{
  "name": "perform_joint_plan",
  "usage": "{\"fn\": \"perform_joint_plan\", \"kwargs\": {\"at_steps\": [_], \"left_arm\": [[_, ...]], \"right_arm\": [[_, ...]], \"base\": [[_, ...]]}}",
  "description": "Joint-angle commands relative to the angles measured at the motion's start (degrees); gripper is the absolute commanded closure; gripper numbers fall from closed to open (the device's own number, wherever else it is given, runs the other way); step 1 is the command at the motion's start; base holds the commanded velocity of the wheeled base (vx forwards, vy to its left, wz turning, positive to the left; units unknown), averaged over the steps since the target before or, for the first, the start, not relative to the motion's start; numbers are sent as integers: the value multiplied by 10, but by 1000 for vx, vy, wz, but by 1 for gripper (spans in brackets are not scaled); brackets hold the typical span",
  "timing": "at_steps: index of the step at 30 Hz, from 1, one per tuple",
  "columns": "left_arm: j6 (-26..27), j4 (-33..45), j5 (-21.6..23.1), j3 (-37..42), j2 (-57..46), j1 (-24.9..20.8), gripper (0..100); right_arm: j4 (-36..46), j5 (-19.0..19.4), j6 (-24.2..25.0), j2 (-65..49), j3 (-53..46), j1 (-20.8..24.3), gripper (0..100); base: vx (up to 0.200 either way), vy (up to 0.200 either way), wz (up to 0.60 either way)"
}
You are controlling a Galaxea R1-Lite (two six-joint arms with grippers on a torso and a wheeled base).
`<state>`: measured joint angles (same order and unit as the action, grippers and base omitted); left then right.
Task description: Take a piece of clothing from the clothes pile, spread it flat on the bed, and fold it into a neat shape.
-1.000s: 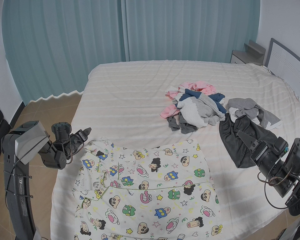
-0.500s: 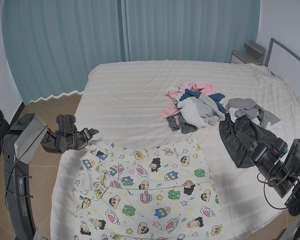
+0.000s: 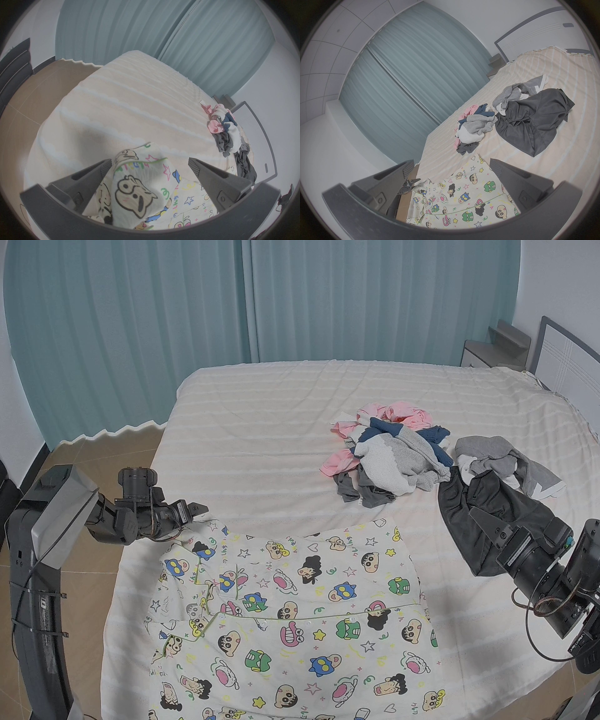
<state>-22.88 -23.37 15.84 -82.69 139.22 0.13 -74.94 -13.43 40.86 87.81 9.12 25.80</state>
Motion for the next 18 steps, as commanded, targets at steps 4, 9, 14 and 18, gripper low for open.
{"fn": "perform_joint_plan", "kwargs": {"at_steps": [4,9,14,18], "left_arm": [[1,6,0,3,6,-11,0],[1,4,-2,3,8,-15,0],[2,2,-5,3,16,-18,100],[3,2,-6,3,16,-18,100]], "right_arm": [[0,1,0,2,0,0,0],[0,0,0,1,0,1,0],[0,0,0,0,0,1,0],[0,0,0,0,0,1,0]], "base": [[0,0,0],[0,0,0],[0,0,0],[0,0,0]]}}
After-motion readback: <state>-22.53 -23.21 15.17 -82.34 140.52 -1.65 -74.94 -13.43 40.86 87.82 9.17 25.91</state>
